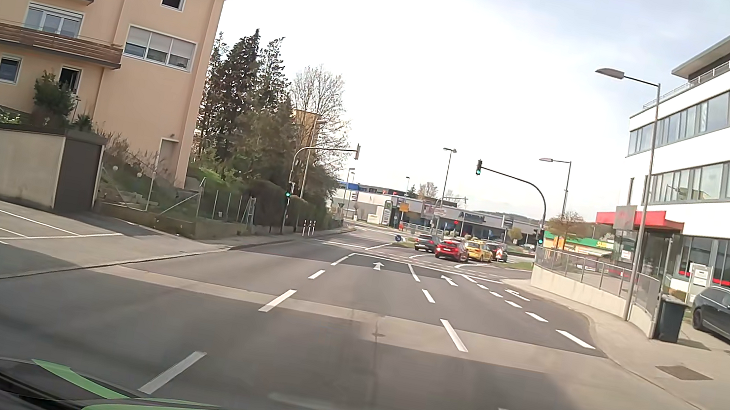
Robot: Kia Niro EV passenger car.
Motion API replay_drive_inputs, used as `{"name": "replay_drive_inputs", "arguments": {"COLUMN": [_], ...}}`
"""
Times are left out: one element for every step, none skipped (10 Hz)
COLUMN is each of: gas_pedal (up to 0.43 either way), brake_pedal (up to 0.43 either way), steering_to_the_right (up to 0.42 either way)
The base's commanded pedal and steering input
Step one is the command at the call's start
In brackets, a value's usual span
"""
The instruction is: Follow the waypoints while adhering to traffic rules and regulations
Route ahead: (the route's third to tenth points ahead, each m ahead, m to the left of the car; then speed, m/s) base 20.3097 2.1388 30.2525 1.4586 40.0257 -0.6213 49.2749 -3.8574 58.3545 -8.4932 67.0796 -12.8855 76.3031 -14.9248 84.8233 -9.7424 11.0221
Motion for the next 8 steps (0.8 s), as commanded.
{"name": "replay_drive_inputs", "arguments": {"gas_pedal": [0.000, 0.000, 0.000, 0.000, 0.000, 0.000, 0.000, 0.000], "brake_pedal": [0.256, 0.256, 0.256, 0.256, 0.256, 0.256, 0.256, 0.256], "steering_to_the_right": [-0.001, -0.001, -0.001, -0.001, -0.001, -0.001, -0.001, -0.001]}}
